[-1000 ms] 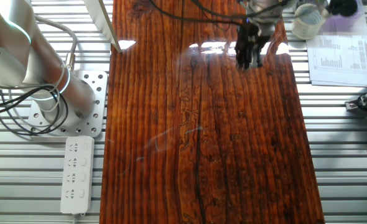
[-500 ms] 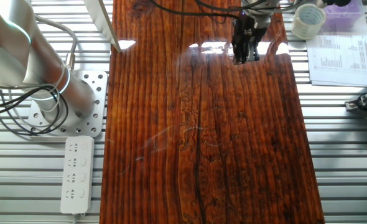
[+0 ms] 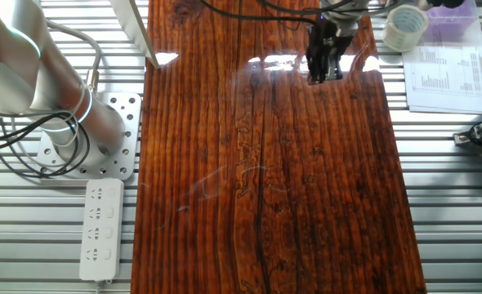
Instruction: Take the object down from the shelf
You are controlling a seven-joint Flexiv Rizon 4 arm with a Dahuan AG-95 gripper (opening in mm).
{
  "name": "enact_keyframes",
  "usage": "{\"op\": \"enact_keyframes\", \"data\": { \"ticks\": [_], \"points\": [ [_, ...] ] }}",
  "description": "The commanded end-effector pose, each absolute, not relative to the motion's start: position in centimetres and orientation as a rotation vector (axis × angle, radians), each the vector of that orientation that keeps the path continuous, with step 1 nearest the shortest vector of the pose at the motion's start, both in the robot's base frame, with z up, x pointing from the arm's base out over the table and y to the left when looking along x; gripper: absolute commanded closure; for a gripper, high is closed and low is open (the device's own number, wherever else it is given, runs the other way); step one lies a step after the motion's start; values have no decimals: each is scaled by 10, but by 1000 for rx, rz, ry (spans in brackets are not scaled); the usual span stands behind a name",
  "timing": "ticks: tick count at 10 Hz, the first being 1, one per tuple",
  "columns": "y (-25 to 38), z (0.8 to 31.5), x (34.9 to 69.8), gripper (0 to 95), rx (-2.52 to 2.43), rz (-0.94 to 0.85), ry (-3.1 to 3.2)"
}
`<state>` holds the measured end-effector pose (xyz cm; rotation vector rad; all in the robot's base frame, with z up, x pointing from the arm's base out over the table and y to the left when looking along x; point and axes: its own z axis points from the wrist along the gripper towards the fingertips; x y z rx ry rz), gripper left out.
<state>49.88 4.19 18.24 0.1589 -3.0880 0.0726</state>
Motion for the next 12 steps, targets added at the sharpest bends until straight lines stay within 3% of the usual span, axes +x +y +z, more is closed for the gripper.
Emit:
{"op": "enact_keyframes", "data": {
  "ticks": [1,7,12],
  "points": [
    [42,182,500,950,217,75,-3114],
    [42,182,500,950,365,58,-3058],
    [89,194,490,950,386,9,-3065]
  ]
}}
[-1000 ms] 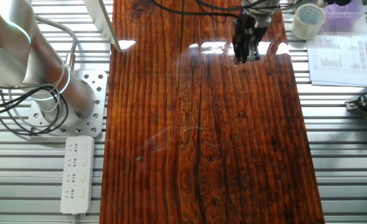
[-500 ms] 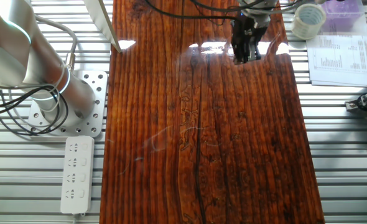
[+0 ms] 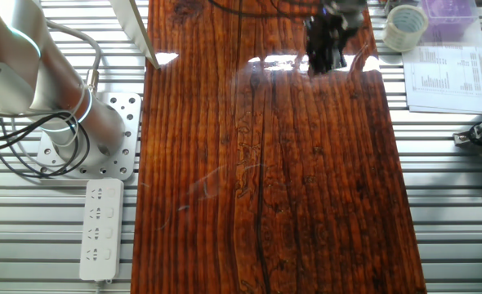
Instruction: Take the object down from the shelf
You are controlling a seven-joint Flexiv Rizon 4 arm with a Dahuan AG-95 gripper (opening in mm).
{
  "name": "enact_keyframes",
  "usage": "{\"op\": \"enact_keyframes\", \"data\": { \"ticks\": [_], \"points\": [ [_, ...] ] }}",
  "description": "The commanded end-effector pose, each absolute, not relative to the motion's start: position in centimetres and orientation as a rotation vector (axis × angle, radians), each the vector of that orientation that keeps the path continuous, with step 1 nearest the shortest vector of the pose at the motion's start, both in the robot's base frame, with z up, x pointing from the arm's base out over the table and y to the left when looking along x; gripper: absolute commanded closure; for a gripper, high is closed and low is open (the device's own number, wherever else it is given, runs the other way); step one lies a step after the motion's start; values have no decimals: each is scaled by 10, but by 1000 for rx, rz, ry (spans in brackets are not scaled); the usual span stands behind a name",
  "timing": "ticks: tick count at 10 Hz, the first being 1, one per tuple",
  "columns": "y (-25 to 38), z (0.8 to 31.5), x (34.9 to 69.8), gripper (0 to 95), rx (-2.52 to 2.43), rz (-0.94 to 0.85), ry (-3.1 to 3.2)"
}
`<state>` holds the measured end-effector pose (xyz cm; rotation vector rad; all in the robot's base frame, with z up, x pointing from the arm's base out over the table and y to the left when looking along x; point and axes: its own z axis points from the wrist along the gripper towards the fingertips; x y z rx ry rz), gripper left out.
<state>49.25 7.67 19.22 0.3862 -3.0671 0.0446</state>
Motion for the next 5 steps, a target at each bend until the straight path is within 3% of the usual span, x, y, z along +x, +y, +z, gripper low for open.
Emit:
{"op": "enact_keyframes", "data": {
  "ticks": [1,5],
  "points": [
    [107,200,484,950,348,4,-3070],
    [117,204,479,950,604,-26,-3027]
  ]
}}
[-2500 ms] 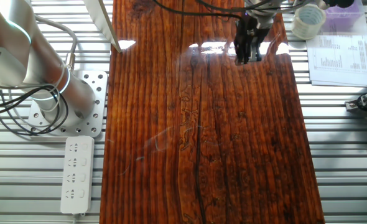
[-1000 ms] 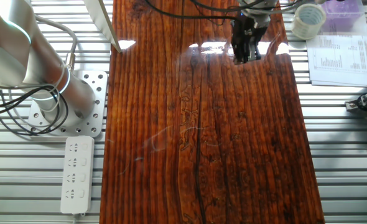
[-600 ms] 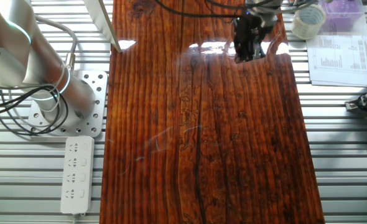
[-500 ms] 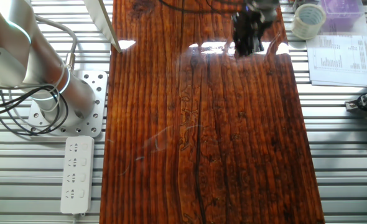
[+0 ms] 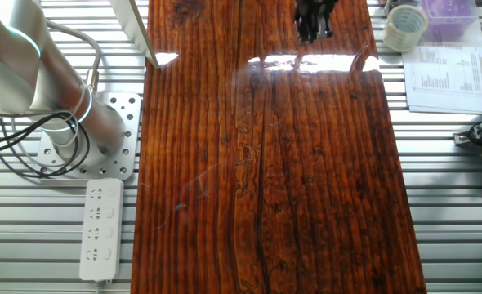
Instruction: Take the object down from the shelf
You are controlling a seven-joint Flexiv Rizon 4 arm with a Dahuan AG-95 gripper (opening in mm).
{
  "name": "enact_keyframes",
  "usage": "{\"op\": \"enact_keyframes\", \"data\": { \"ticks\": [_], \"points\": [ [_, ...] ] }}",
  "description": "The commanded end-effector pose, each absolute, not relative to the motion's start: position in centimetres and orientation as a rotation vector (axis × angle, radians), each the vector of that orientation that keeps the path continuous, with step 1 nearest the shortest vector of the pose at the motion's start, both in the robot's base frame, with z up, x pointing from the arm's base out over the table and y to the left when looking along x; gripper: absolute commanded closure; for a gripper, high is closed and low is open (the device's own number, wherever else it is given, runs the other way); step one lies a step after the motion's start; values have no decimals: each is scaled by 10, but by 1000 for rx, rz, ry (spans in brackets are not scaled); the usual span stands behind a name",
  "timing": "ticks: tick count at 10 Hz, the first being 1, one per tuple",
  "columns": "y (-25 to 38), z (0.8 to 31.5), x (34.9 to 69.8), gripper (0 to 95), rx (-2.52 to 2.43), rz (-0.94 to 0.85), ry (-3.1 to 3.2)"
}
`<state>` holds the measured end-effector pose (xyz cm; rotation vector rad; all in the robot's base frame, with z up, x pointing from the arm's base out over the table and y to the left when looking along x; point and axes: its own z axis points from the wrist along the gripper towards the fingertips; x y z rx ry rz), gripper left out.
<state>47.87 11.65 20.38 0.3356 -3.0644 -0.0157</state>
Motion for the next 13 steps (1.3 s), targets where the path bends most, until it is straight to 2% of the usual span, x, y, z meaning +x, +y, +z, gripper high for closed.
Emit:
{"op": "enact_keyframes", "data": {
  "ticks": [1,6,8,11,13],
  "points": [
    [117,204,479,950,669,-67,-3020],
    [126,207,479,950,566,-92,-3006],
    [152,223,479,950,749,-129,-2982],
    [184,235,475,950,977,-280,-2942],
    [203,237,471,950,994,-254,-2934]
  ]
}}
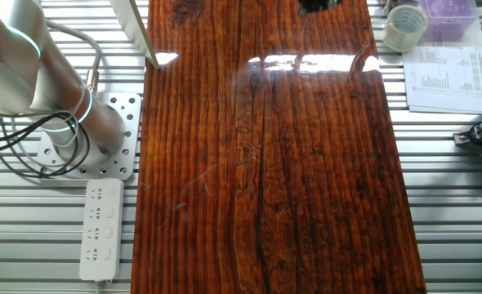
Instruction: Take the object down from the shelf
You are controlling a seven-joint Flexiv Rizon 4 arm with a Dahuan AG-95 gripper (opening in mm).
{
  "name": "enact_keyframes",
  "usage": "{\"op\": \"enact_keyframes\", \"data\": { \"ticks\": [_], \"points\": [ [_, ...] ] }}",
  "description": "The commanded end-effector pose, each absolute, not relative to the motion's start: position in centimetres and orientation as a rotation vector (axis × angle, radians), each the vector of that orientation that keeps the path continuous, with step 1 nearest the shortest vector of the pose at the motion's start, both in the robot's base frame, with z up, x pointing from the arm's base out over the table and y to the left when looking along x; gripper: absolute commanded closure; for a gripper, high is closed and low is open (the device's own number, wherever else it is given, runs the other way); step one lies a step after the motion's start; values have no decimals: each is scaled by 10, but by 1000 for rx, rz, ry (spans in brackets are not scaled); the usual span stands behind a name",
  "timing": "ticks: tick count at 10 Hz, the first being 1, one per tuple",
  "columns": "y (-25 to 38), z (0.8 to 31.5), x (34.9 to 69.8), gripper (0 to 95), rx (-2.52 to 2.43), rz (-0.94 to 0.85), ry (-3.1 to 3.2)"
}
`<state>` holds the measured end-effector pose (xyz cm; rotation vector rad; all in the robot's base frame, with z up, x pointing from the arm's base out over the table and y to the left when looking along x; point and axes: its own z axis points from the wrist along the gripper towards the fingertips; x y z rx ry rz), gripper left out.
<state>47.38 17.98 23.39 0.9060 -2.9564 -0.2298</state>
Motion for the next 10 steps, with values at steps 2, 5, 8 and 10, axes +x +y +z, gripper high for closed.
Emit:
{"op": "enact_keyframes", "data": {
  "ticks": [2,5,8,10],
  "points": [
    [205,237,471,950,1158,-227,-2877],
    [205,237,472,950,1439,-236,-2762],
    [205,237,472,950,1526,-234,-2714],
    [205,237,472,950,1697,-212,-2620]
  ]
}}
